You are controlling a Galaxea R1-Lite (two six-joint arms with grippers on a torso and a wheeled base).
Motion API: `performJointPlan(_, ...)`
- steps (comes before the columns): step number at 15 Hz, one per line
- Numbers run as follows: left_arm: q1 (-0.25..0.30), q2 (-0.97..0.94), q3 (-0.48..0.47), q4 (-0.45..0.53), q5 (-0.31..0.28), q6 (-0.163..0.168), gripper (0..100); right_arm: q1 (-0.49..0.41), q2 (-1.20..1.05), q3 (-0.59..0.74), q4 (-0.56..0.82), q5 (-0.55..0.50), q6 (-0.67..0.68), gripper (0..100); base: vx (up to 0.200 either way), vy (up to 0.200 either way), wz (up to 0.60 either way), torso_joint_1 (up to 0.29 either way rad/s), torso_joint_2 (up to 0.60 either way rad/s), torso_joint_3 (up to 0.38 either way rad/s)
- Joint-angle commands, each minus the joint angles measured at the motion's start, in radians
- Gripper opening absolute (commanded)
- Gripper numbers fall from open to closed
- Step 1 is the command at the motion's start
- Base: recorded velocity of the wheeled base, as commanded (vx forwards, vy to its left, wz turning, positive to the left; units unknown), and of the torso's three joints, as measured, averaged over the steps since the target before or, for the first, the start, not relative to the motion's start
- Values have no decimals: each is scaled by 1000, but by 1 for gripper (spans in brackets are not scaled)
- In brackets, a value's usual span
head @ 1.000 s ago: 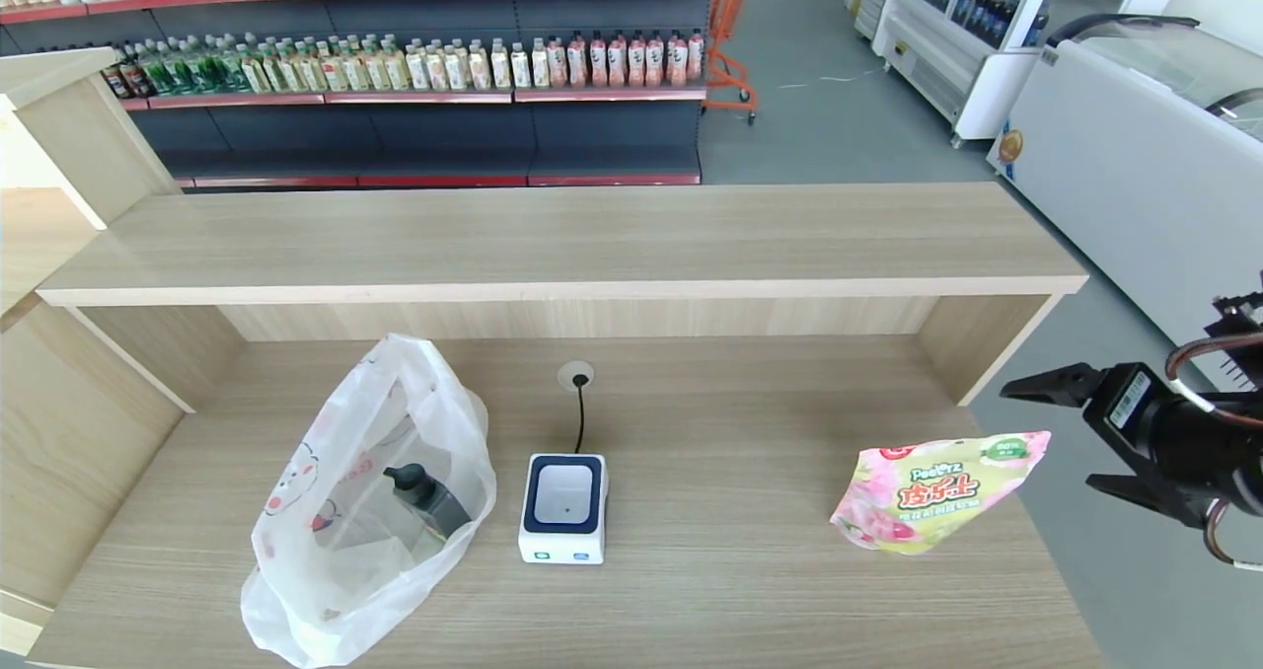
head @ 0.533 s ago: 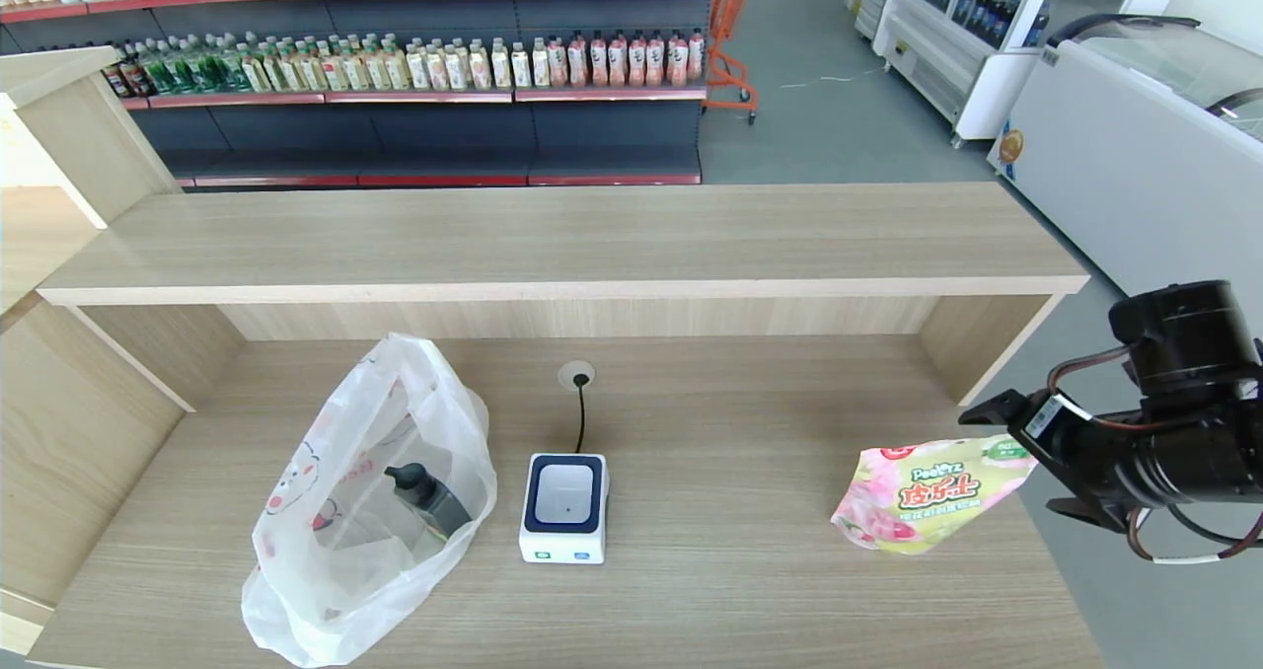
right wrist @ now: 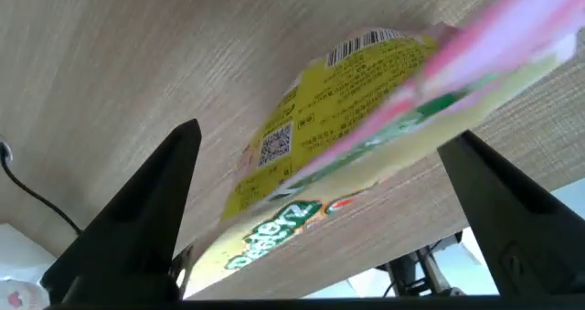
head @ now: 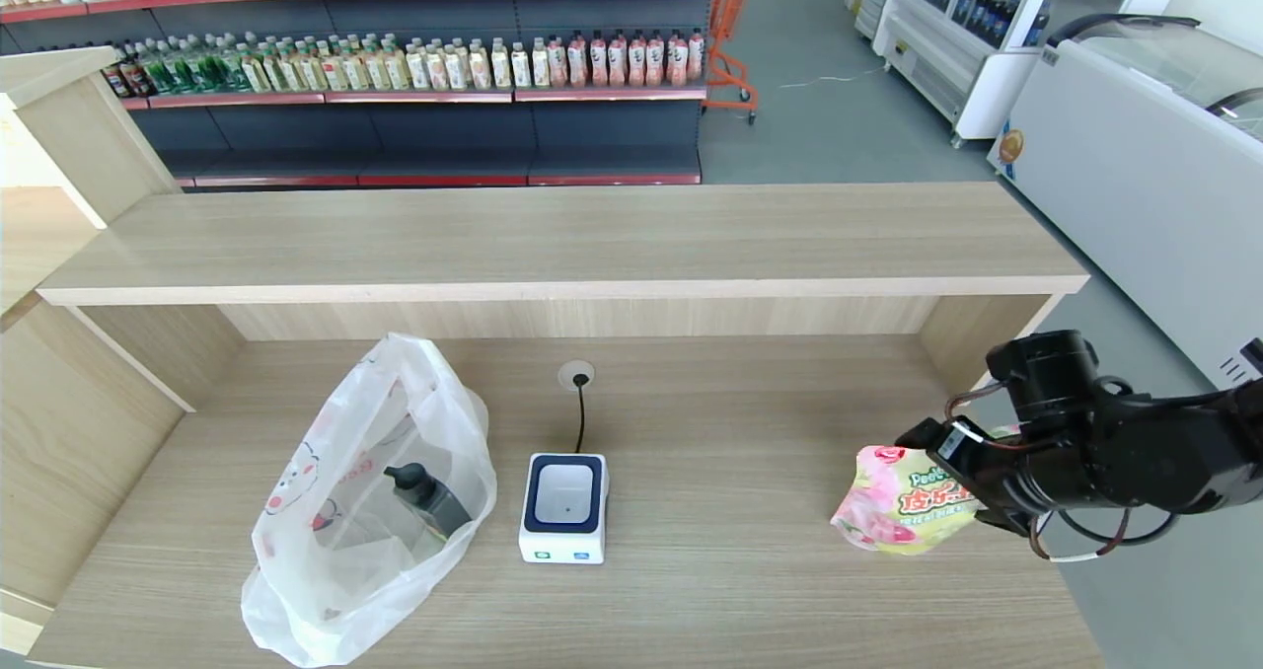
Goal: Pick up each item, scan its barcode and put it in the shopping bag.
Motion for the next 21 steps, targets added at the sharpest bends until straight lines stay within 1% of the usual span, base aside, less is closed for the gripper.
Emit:
performJointPlan(1,0,0,0,0,0,0,100,11,70,1,-30,-8,-19,100,0,0,0,0,0,0)
performJointPlan(2,0,0,0,0,0,0,100,11,79,1,-45,-14,-42,100,0,0,0,0,0,0)
performJointPlan(3,0,0,0,0,0,0,100,11,86,-1,-48,-12,-65,0,0,0,0,0,0,0)
performJointPlan(8,0,0,0,0,0,0,100,28,106,10,-50,-17,-186,0,0,0,0,0,0,0)
performJointPlan(10,0,0,0,0,0,0,100,33,82,10,-96,-5,-248,0,0,0,0,0,0,0)
performJointPlan(11,0,0,0,0,0,0,100,33,56,9,-105,26,-277,0,0,0,0,0,0,0)
performJointPlan(12,0,0,0,0,0,0,100,33,24,5,-105,81,-291,0,0,0,0,0,0,0)
performJointPlan(14,0,0,0,0,0,0,100,17,-62,-4,-103,234,-344,0,0,0,0,0,0,0)
performJointPlan(15,0,0,0,0,0,0,100,4,-105,-7,-102,333,-384,0,0,0,0,0,0,0)
performJointPlan(17,0,0,0,0,0,-2,100,-24,-174,-21,-102,577,-458,0,0,0,0,0,0,0)
performJointPlan(18,0,0,0,0,0,0,100,-26,-207,-28,-99,676,-459,0,0,0,0,0,0,0)
performJointPlan(19,0,0,0,0,0,0,100,-26,-245,-36,-96,799,-459,0,0,0,0,0,0,0)
performJointPlan(20,0,0,0,0,0,0,100,-26,-266,-36,-96,871,-456,0,0,0,0,0,0,0)
performJointPlan(21,0,0,0,0,0,0,100,-26,-317,-39,-96,1023,-441,0,0,0,0,0,0,0)
